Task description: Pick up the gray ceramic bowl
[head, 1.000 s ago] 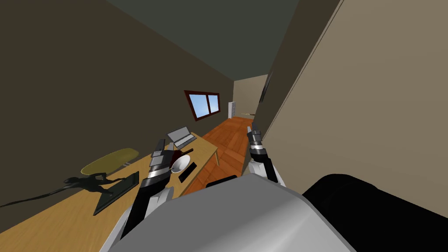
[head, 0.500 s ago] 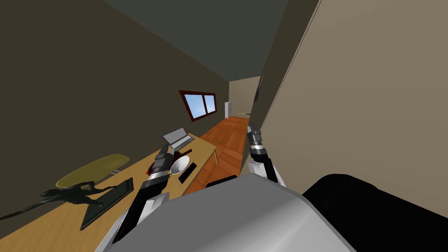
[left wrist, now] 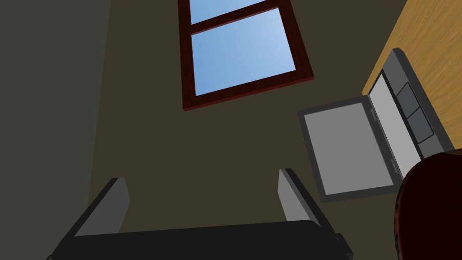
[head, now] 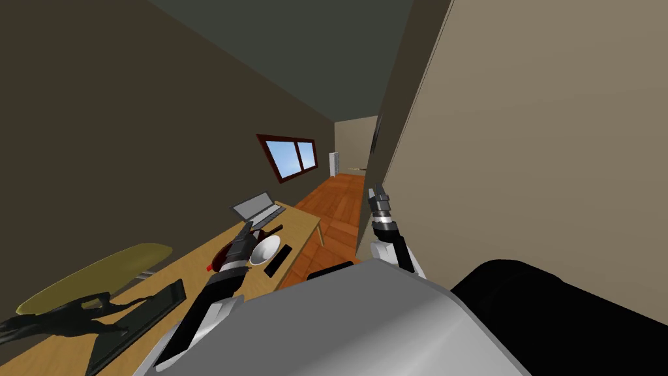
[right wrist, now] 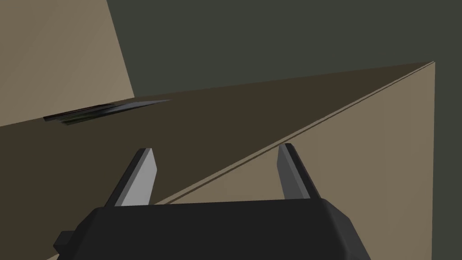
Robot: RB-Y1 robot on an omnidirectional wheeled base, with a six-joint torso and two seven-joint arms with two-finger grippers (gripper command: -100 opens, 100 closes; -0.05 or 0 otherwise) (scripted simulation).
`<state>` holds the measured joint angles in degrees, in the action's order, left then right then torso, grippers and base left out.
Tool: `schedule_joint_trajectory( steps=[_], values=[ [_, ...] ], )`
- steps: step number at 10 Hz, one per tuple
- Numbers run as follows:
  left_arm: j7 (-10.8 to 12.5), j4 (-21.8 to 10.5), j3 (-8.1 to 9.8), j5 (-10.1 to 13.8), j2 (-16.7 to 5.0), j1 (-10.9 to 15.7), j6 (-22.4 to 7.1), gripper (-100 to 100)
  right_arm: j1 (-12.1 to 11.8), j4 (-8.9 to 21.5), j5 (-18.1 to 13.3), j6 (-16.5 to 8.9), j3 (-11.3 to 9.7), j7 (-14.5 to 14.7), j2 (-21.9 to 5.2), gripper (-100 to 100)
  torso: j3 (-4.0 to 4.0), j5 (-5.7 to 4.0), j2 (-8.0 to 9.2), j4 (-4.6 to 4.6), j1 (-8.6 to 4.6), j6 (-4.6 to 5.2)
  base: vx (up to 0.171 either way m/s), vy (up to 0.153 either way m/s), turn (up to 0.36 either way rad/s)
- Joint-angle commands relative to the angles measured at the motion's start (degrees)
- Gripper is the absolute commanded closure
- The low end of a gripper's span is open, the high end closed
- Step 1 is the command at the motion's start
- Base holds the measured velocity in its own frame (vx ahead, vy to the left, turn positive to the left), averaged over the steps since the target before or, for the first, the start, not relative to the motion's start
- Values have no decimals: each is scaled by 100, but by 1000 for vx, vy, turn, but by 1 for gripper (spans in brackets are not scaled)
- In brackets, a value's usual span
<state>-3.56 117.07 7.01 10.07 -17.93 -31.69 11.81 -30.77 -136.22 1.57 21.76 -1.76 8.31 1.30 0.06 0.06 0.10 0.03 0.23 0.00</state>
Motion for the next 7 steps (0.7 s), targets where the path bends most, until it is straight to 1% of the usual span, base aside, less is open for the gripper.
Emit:
schedule_joint_trajectory(
  steps=[1,2,4,5,6,7],
  values=[
    [-38,-268,7,190,-144,61,-286,-100,0,0,0,0,0,0,0,0,0,0,0,0,0,0,-47,56,-267],
    [-38,-268,7,190,-144,61,-351,-100,0,0,0,0,0,0,0,0,0,1,1,0,4,2,-34,48,-116],
    [-55,-548,39,472,-376,48,-753,-100,0,0,0,0,0,0,0,0,-3,0,-5,-1,0,1,-29,50,-190],
    [-63,-689,53,614,-493,45,-951,-100,0,0,0,0,0,0,0,0,-3,1,-6,-1,5,1,-51,79,-378],
    [-63,-689,53,614,-493,45,-1002,-100,1,0,0,0,0,0,0,0,0,3,1,0,13,2,-49,73,-114],
    [-70,-832,67,755,-609,44,-1167,-100,-1,0,0,0,1,0,0,0,0,3,0,1,11,-4,-45,54,-118]
  ],
)
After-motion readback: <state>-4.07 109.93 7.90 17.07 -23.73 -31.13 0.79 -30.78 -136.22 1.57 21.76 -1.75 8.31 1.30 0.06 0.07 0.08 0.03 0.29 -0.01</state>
